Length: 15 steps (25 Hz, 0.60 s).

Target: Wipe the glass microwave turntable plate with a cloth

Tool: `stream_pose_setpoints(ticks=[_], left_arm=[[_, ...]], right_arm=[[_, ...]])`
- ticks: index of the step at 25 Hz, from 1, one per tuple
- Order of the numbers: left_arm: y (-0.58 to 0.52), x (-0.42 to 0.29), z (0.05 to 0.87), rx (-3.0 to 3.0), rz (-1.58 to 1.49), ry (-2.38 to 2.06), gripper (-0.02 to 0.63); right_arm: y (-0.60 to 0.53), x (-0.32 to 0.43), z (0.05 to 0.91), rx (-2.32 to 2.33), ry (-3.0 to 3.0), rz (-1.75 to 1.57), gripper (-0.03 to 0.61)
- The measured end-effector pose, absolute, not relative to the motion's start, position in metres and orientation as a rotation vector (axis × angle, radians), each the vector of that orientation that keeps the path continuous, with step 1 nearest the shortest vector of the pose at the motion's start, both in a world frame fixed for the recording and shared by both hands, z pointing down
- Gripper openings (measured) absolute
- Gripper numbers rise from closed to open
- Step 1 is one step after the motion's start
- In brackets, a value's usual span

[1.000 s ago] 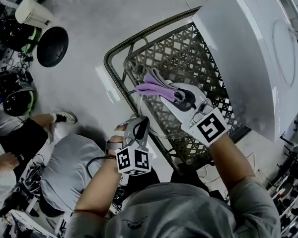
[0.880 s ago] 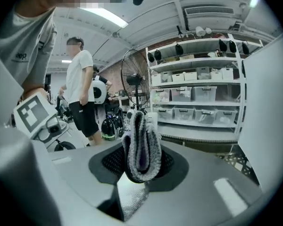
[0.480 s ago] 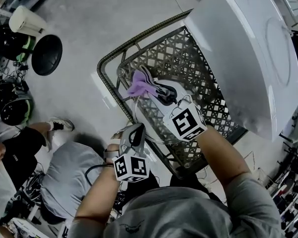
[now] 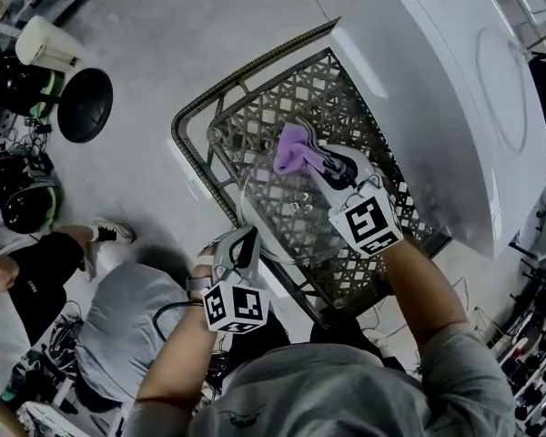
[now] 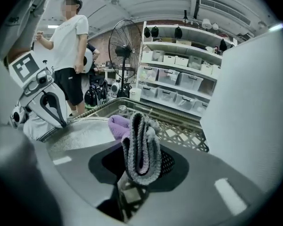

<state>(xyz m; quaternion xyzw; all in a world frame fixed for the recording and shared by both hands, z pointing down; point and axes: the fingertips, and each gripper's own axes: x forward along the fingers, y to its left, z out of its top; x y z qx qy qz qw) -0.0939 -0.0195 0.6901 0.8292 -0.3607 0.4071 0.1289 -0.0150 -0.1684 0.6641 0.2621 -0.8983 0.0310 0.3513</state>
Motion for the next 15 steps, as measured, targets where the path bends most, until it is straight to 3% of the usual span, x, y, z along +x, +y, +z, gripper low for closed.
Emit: stream_pose_setpoints(ticks=[8,15], left_arm=[[-0.021,-0.093,0.691,2.405,1.185,-1.051,-0.002],[-0.02,-0.088,0.693,2.416,1.198,-1.038,-0.002]], right_arm=[[-0.174,0.031,0.663,0.764,-2.254,0.092,0.114],[-0.157,-0.019,0.627,0.679,-2.453,0.124,0.114]])
